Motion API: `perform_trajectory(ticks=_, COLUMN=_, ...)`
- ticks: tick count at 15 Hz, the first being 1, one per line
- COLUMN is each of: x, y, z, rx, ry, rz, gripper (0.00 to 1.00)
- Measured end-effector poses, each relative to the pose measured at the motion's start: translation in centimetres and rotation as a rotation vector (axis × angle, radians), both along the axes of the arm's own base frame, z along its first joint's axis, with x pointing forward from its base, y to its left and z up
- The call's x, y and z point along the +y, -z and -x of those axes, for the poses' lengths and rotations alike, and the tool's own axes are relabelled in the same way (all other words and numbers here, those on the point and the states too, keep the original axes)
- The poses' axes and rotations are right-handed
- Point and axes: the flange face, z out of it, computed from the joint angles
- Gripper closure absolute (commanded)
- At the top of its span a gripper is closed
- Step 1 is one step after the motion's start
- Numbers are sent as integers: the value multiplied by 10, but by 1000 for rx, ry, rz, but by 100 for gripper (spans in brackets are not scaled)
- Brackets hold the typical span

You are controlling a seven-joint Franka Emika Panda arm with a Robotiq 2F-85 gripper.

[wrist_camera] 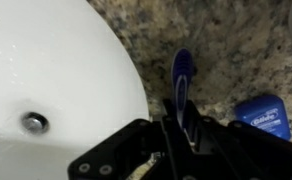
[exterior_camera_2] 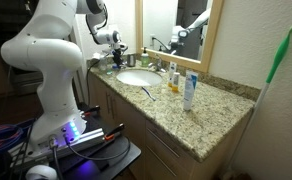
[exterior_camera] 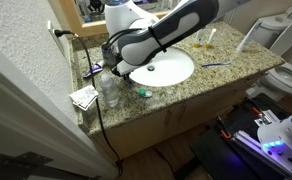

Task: Open the faucet, place the toothbrush underneath the running faucet then set it down on the right side of the counter, pick up the shaving stick and place it under the running water then set it down on the left side of the counter, close the faucet

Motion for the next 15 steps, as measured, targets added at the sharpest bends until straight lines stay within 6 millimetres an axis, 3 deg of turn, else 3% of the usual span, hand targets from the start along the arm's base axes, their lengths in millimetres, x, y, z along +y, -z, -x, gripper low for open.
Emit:
perform_trajectory(ticks=5, x=-58, y=-30, z=35, rx=53, ry=222, rz=43, gripper=96)
perform_trajectory(ticks=8, x=-113, y=-28, z=49, rx=91, ry=388, rz=19, gripper=96)
perform_trajectory(ticks=9, x=-132, y=-26, z=51, rx=86, ry=434, rz=-15, gripper=85)
perform_trajectory(ticks=10, x=-143, y=-24, z=52, rx=83, ry=443, rz=-16, gripper=85)
perform_trajectory(ticks=11, x=-145, y=-25, z=51, rx=82, ry=443, rz=-14, gripper=96)
perform_trajectory(ticks=15, x=-139, y=-24, z=50, rx=84, ry=457, rz=-16, gripper=96)
